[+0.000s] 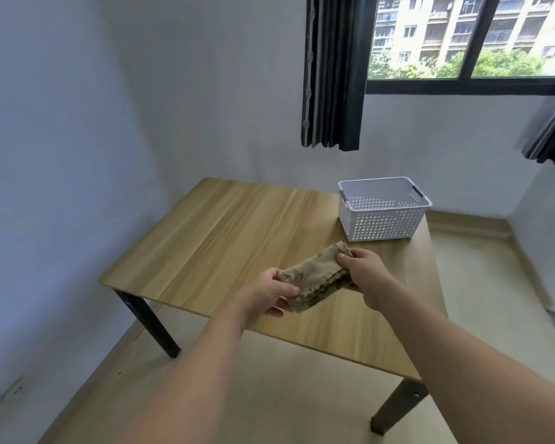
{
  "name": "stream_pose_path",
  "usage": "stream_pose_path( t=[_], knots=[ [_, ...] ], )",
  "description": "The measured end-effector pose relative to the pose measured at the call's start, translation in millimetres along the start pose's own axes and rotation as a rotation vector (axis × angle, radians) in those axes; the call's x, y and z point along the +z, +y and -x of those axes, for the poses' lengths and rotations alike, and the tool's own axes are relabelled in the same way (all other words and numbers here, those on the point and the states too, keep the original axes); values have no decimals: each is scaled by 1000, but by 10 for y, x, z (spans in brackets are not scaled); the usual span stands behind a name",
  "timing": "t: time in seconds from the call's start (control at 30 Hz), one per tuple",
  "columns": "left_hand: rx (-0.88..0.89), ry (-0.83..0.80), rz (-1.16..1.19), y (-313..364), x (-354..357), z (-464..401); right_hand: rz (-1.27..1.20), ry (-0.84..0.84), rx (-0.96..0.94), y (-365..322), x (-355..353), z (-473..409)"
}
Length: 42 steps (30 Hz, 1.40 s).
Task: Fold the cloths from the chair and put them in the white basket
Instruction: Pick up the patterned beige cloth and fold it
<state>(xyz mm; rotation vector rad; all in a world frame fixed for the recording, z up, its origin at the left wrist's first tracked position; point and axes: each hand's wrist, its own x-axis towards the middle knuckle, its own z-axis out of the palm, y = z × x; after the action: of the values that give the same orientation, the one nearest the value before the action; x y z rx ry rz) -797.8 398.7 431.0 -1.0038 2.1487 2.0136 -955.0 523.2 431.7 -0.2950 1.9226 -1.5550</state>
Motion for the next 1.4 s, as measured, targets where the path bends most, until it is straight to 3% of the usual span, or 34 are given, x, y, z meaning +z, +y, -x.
stream_pose_path(
  t=[0.37, 0.47, 0.77, 0.97, 1.17, 1.4],
  knots=[
    [-66, 22, -50, 749, 1240, -1537, 76, -136, 87, -324, -1382, -1606],
    [-39, 40, -31, 993, 1630, -1959, 216, -236, 3, -472, -1818, -2104],
    [-64, 323, 97, 1901, 2432, -3092, 715, -367, -254, -1299, -2593, -3346],
    [-143, 383, -86, 2317, 2486, -4290, 1099, -399, -489, -1595, -2756, -4519],
    [-340, 329, -283, 2379, 2386, -5570, 1245, -519, -472, -1289, -2714, -5971],
    [-718, -23, -431, 1992, 2486, -6596, 1548, -762, -278, -507, -2632, -6716]
  ],
)
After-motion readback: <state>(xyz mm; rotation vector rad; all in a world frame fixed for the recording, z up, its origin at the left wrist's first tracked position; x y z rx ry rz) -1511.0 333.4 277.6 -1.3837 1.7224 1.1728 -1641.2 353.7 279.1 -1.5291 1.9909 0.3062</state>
